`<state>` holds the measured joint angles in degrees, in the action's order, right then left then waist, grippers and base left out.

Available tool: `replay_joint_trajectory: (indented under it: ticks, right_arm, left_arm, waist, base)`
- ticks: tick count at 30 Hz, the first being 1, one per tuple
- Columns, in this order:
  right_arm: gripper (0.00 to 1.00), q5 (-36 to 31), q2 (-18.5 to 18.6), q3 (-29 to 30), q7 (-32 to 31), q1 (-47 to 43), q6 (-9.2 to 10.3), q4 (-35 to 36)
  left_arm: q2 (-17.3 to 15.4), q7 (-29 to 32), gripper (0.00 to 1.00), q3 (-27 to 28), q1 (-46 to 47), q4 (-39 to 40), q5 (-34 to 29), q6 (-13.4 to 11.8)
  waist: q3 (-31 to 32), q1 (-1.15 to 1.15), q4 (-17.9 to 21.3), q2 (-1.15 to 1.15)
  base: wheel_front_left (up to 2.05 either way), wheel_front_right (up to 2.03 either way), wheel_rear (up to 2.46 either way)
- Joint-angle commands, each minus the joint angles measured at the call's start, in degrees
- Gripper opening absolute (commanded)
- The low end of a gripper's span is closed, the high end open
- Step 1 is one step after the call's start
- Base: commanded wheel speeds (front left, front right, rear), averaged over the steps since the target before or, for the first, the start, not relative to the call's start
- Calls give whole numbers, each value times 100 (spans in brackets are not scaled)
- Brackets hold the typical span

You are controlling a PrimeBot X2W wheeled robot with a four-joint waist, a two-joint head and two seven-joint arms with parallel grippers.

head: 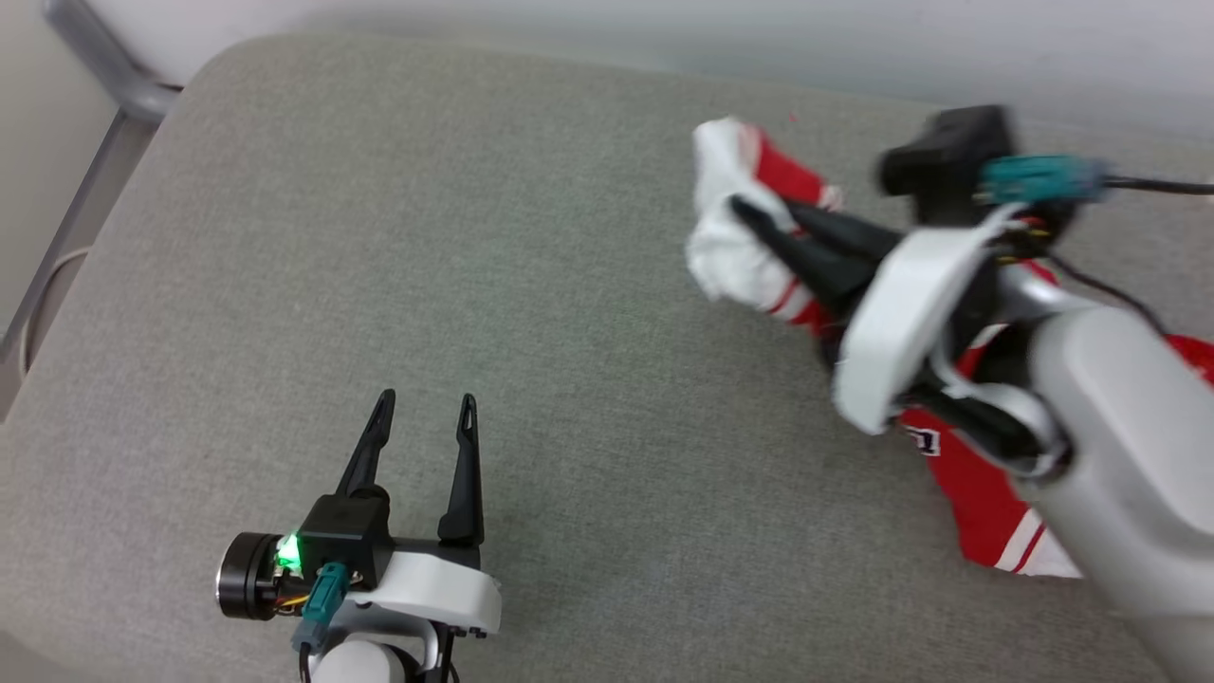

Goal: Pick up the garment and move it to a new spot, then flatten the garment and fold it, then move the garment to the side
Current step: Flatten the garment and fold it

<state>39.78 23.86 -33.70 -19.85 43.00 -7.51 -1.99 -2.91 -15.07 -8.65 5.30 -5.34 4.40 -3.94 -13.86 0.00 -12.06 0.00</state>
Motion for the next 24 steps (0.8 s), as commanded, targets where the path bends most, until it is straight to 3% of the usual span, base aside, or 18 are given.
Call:
replay_joint_trajectory:
  ticks: [1, 7, 14, 18, 21, 22, 24]
  right_arm:
    - [0, 44, -157, -274, -5, 232, 4, -145]
    - [0, 211, -689, -1643, 56, 868, 4, -981]
    - [0, 431, -956, -3303, 114, 1055, 4, -2059]
    - [0, 531, -969, -3946, -107, 738, 5, -2856]
    - [0, 485, -954, -4007, -170, 578, 6, -3043]
    - [100, 487, -993, -3999, 106, 670, 6, -2984]
    - [100, 494, -959, -3971, 445, 822, 8, -2883]
  left_arm:
    - [2, -15, 100, -41, 105, 22, 49, -39]
    - [4, -15, 100, -200, 253, 32, 176, -133]
    - [3, -15, 100, -347, 376, 60, 274, -230]
    - [4, -15, 100, -392, 431, 69, 313, -282]
    - [4, -15, 100, -366, 413, 56, 315, -303]
    - [4, -15, 100, -309, 359, 33, 268, -309]
    - [3, -15, 100, -278, 327, 16, 229, -288]
  waist:
    - [-173, 0, -159, 0]
    - [-414, 0, -387, 0]
    - [-593, 0, -608, 0]
    - [-659, 0, -667, 0]
    - [-647, 0, -636, 0]
    - [-570, 0, -545, 0]
    - [-484, 0, -480, 0]
  base:
    - [0, 0, 0]
    - [0, 0, 0]
    - [0, 0, 0]
    - [0, 0, 0]
    - [0, 0, 0]
    - [0, 0, 0]
    - [0, 0, 0]
